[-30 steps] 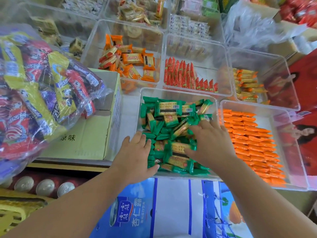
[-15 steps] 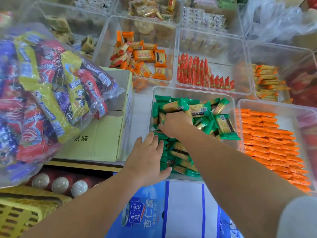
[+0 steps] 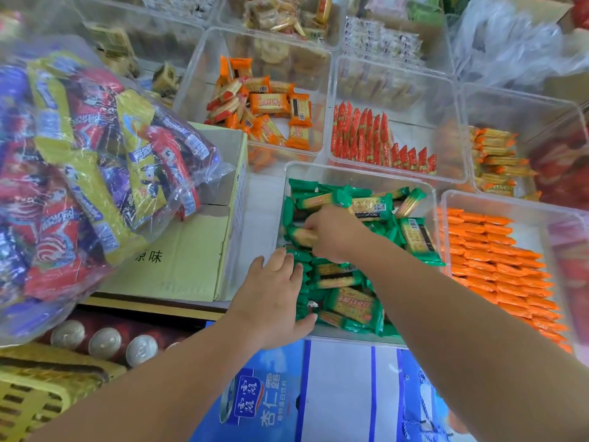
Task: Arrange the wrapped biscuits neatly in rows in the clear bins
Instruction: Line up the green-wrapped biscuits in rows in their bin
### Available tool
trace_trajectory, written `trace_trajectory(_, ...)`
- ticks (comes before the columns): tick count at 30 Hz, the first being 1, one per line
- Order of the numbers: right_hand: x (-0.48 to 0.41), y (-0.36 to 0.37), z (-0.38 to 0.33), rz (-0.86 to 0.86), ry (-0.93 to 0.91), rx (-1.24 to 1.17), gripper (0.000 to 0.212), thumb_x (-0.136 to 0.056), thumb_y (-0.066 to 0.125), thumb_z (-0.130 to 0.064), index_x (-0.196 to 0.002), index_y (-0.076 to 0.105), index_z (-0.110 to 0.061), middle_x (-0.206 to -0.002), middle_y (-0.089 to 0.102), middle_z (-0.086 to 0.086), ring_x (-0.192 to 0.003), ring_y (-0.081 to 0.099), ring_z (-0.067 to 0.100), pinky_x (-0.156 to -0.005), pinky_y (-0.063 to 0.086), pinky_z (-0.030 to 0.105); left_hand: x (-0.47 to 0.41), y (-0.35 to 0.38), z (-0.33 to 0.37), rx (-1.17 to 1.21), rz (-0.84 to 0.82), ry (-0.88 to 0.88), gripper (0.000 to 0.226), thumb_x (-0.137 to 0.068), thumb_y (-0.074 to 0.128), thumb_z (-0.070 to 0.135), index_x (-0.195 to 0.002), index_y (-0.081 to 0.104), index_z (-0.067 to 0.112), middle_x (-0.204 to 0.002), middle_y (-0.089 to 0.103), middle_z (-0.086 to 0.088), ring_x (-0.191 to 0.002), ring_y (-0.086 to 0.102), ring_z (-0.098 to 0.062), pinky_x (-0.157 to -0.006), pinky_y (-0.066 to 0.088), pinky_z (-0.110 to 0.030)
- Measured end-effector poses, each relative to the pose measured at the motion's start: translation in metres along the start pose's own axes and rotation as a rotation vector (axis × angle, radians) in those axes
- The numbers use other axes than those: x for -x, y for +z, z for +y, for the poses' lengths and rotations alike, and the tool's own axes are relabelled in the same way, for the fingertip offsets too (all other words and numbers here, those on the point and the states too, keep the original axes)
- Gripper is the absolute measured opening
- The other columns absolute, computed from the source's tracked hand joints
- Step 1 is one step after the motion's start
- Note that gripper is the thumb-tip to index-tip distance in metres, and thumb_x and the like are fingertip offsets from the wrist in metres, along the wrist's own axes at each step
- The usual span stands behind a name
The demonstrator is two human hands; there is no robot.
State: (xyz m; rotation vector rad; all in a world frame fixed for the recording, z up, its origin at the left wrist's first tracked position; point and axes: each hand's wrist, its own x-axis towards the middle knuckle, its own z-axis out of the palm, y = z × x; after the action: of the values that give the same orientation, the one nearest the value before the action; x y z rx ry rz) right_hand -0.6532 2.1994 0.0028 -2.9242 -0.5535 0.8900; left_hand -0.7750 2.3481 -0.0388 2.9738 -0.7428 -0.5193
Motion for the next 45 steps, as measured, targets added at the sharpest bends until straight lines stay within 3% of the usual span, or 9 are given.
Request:
trace_trajectory(10, -0.013, 0.015, -0.031, 0.065, -0.235, 0.468, 0.041, -0.088, 0.067, -0.014, -0.127, 0.06, -0.02, -0.119, 0.053, 0.006, -0.114, 0.046, 0.033, -0.089, 0.046, 0.051, -0.001, 0.0, -0.001, 0.025, 0.035, -0.005, 0.099, -0.083, 0.024, 0.078, -0.147, 0.045, 0.005, -0.147, 0.046, -0.013, -0.142, 0.022, -0.031, -0.111, 0.031, -0.054)
trace_trajectory(15, -0.021, 0.01, -0.008, 0.056, -0.182, -0.01, 0.053, -0.077, 0.073, -0.005, -0.123, 0.05, -0.018, -0.106, 0.061, 0.005, -0.096, 0.06, 0.027, -0.065, 0.051, 0.035, 0.0, 0.003, -0.001, 0.024, 0.032, -0.008, 0.1, -0.084, 0.023, 0.077, -0.149, 0.043, 0.004, -0.15, 0.045, -0.015, -0.143, 0.019, -0.032, -0.112, 0.03, -0.055)
trace_trajectory(20, -0.016, 0.012, 0.018, -0.01, -0.092, -0.42, 0.081, -0.067, 0.088, -0.029, -0.136, 0.048, -0.02, -0.134, 0.057, 0.0, -0.119, 0.055, 0.019, -0.098, 0.047, 0.032, -0.001, 0.003, -0.001, 0.046, 0.048, -0.002, 0.098, -0.083, 0.026, 0.076, -0.146, 0.048, 0.003, -0.148, 0.048, -0.017, -0.142, 0.023, -0.032, -0.11, 0.034, -0.056)
trace_trajectory(25, -0.013, 0.011, 0.027, -0.162, -0.16, -0.286, 0.086, -0.076, 0.077, -0.014, -0.15, 0.04, -0.035, -0.147, 0.051, -0.003, -0.128, 0.053, 0.019, -0.103, 0.047, 0.037, -0.001, 0.003, -0.001, 0.046, 0.05, -0.001, 0.097, -0.084, 0.026, 0.076, -0.145, 0.049, 0.004, -0.148, 0.049, -0.017, -0.142, 0.024, -0.033, -0.109, 0.035, -0.057)
trace_trajectory(29, -0.013, 0.012, 0.028, -0.165, -0.216, -0.222, 0.071, -0.091, 0.07, -0.033, -0.153, 0.035, -0.043, -0.154, 0.045, -0.006, -0.131, 0.051, 0.022, -0.106, 0.043, 0.035, -0.001, 0.001, 0.0, 0.03, 0.031, -0.002, 0.099, -0.083, 0.024, 0.077, -0.148, 0.046, 0.005, -0.15, 0.046, -0.016, -0.144, 0.021, -0.032, -0.112, 0.032, -0.055)
trace_trajectory(33, -0.018, 0.013, 0.021, -0.107, -0.18, -0.338, 0.053, -0.095, 0.062, -0.047, -0.146, 0.047, -0.042, -0.152, 0.044, -0.01, -0.108, 0.068, 0.025, -0.074, 0.053, 0.019, 0.0, 0.0, 0.0, 0.024, 0.031, -0.011, 0.099, -0.082, 0.023, 0.077, -0.148, 0.046, 0.006, -0.15, 0.046, -0.014, -0.144, 0.021, -0.031, -0.112, 0.031, -0.054)
trace_trajectory(36, -0.023, 0.021, 0.004, 0.072, -0.124, -0.213, 0.054, -0.09, 0.067, -0.053, -0.14, 0.057, -0.034, -0.143, 0.058, -0.002, -0.122, 0.058, 0.023, -0.093, 0.049, 0.033, 0.0, -0.002, 0.0, 0.026, 0.036, -0.012, 0.099, -0.082, 0.024, 0.077, -0.147, 0.046, 0.006, -0.15, 0.046, -0.014, -0.144, 0.021, -0.03, -0.112, 0.032, -0.053)
trace_trajectory(41, -0.025, 0.045, -0.009, 0.164, 0.039, -0.211, 0.048, -0.083, 0.073, -0.051, -0.12, 0.061, -0.024, -0.108, 0.068, 0.001, -0.096, 0.064, 0.023, -0.074, 0.052, 0.034, -0.001, -0.002, 0.0, 0.035, 0.037, -0.014, 0.097, -0.082, 0.025, 0.077, -0.145, 0.049, 0.006, -0.146, 0.049, -0.013, -0.143, 0.023, -0.029, -0.111, 0.034, -0.054)
trace_trajectory(45, -0.023, 0.043, -0.001, 0.11, -0.086, -0.225, 0.051, -0.092, 0.061, -0.05, -0.133, 0.062, -0.02, -0.13, 0.061, 0.006, -0.117, 0.057, 0.026, -0.096, 0.047, 0.038, -0.001, -0.001, -0.001, 0.044, 0.041, -0.012, 0.097, -0.082, 0.025, 0.077, -0.145, 0.048, 0.006, -0.147, 0.047, -0.014, -0.143, 0.022, -0.03, -0.111, 0.033, -0.053)
